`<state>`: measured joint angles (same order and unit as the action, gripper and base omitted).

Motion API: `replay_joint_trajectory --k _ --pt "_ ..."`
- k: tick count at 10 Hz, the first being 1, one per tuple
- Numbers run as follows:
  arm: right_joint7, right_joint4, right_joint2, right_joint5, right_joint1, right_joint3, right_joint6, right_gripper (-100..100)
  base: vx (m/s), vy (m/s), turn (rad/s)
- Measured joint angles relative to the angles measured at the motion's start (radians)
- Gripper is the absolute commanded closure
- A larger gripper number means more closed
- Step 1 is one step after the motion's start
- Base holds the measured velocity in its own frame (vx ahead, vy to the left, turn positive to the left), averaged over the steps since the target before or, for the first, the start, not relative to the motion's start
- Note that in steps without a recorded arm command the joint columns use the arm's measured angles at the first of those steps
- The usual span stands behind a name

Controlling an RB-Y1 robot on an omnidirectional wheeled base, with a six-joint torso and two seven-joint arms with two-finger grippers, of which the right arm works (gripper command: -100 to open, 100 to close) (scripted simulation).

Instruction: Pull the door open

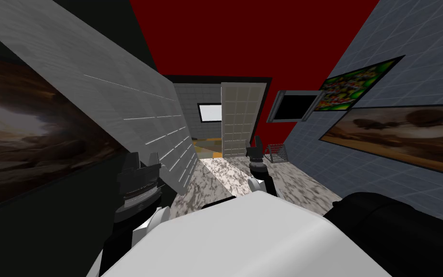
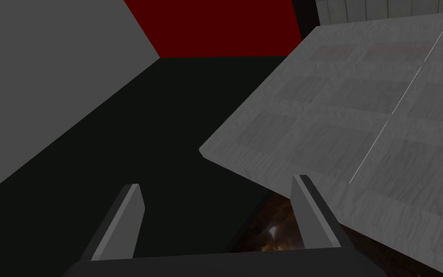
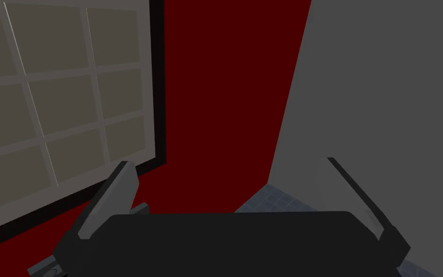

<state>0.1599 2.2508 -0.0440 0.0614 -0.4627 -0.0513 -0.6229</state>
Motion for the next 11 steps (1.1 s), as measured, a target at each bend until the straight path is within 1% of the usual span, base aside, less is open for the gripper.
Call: replay_joint_trajectory --k 3,4,9,10,11 --pt "0.023 -0.034 -0.007 -0.017 0.005 0.011 -0.009 -100 0.193 0.032 -0.023" --pt "0.035 -0.053 -0.01 -0.027 0.007 0.015 -0.014 -100 0.232 0.04 -0.038" --pt "0.1 -0.151 -0.024 -0.072 0.031 0.045 -0.036 -100 0.152 0.026 -0.03" --pt "0.115 -0.167 -0.026 -0.083 0.033 0.05 -0.038 -100 0.139 0.021 -0.031" --pt "0.128 -0.19 -0.028 -0.092 0.036 0.055 -0.047 -100 0.132 0.011 -0.039"
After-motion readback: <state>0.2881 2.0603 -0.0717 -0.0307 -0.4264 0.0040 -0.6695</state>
